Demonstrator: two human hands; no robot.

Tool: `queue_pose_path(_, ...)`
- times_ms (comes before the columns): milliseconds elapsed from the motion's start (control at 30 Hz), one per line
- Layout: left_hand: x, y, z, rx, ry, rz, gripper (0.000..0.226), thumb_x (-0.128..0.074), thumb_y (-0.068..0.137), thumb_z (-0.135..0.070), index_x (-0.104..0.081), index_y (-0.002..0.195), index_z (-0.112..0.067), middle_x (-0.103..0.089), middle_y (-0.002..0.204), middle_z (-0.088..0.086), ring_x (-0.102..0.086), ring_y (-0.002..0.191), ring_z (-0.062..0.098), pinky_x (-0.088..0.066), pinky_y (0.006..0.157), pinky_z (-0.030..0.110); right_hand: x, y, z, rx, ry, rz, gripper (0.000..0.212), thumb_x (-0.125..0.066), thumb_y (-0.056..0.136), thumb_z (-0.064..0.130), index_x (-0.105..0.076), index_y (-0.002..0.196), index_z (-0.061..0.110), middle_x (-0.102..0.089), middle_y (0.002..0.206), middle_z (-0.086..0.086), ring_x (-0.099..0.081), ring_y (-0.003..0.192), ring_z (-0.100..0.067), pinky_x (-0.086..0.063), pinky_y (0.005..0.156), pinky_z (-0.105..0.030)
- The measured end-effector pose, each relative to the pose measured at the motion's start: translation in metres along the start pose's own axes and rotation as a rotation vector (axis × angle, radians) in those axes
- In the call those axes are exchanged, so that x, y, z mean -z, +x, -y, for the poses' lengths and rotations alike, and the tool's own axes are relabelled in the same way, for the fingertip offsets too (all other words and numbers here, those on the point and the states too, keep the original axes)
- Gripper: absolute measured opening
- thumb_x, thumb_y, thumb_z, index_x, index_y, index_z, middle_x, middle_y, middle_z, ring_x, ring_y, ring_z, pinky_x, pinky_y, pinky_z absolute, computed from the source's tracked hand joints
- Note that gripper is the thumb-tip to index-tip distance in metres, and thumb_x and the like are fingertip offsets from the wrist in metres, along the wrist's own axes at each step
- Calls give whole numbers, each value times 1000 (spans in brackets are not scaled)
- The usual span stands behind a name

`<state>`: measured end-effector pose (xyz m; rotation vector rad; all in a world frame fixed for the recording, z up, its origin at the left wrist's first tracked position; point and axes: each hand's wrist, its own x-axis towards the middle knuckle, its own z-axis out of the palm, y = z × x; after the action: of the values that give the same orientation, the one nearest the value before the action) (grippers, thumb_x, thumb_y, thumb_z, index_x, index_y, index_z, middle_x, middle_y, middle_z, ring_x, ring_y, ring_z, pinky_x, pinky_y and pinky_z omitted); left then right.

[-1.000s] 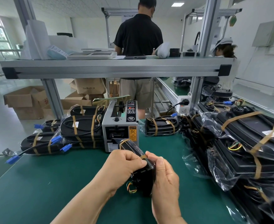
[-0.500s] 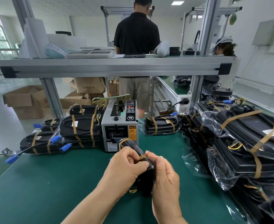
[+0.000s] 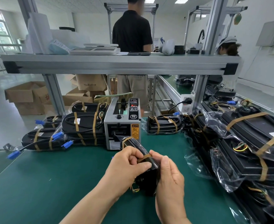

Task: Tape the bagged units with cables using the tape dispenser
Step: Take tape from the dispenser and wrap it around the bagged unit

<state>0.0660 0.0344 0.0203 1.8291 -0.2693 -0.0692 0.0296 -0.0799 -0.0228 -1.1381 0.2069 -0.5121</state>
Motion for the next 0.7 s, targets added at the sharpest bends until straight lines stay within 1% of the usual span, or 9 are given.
queue_pose_path(67, 3, -1, -1, 12, -10, 45, 24, -83, 76, -13, -64, 90, -19, -42, 54, -18, -40, 52, 3, -41, 61, 22, -1, -2, 2, -32, 27, 4, 39, -49, 89, 46, -79, 96, 22, -77, 108, -4, -73, 102, -25, -59, 81, -33)
queue_pose_path(167, 6, -2, -2, 31, -21, 92, 33, -85, 68, -13, -64, 92, -21, -45, 57, -19, -44, 54, 3, -47, 65, 26, 1, -4, 10, -99, 13, 32, 34, -50, 99, 38, -79, 97, 20, -77, 103, -9, -74, 96, -26, -58, 72, -32)
queue_pose_path(233, 7, -3, 1, 32, -25, 88, 35, -85, 65, -17, -64, 92, -24, -46, 59, -19, -45, 56, 3, -48, 66, 26, 3, 4, 24, -72, -87, 81, 24, -59, 97, 37, -79, 96, 23, -78, 99, -4, -74, 92, -18, -57, 69, -28)
queue_pose_path(300, 7, -3, 3, 31, -27, 85, 35, -85, 64, -23, -64, 92, -29, -47, 61, -20, -46, 57, 2, -47, 65, 24, 4, 21, 44, -3, -265, 129, 15, -71, 87, 36, -79, 91, 24, -78, 93, 7, -72, 88, -6, -56, 73, -23)
queue_pose_path(367, 7, -3, 5, 28, -23, 86, 35, -86, 64, -26, -64, 89, -34, -48, 62, -21, -46, 57, 1, -46, 64, 23, -3, 43, 63, 41, -541, 214, 6, -79, 82, 28, -77, 86, 24, -76, 86, 13, -70, 82, -2, -51, 73, -18)
queue_pose_path(467, 7, -3, 7, 27, -16, 76, 37, -85, 58, -33, -64, 88, -38, -46, 61, -22, -43, 55, 1, -44, 62, 23, -30, 68, 78, 71, -1024, 445, 14, -81, 77, 31, -71, 86, 27, -72, 82, 11, -65, 80, -2, -48, 70, -16)
queue_pose_path(533, 7, -3, 8, 26, 1, 76, 40, -83, 55, -37, -64, 90, -36, -45, 61, -21, -43, 56, 2, -44, 62, 24, -47, 75, 79, 131, -1244, 550, 19, -80, 75, 36, -67, 86, 27, -67, 82, 12, -60, 79, -2, -47, 69, -18)
queue_pose_path(633, 10, -5, 10, 35, -6, 79, 44, -82, 49, -44, -63, 89, -40, -46, 62, -22, -44, 57, 3, -46, 65, 27, -60, 82, 78, 197, -1400, 609, 22, -78, 72, 38, -64, 82, 25, -64, 82, 10, -59, 78, -5, -50, 68, -24)
queue_pose_path(700, 13, -5, 11, 42, 6, 83, 46, -80, 45, -49, -61, 87, -47, -48, 62, -23, -45, 57, 1, -47, 65, 25, -63, 84, 77, 214, -1458, 650, 22, -78, 71, 37, -62, 78, 25, -64, 81, 10, -58, 75, -5, -47, 62, -22)
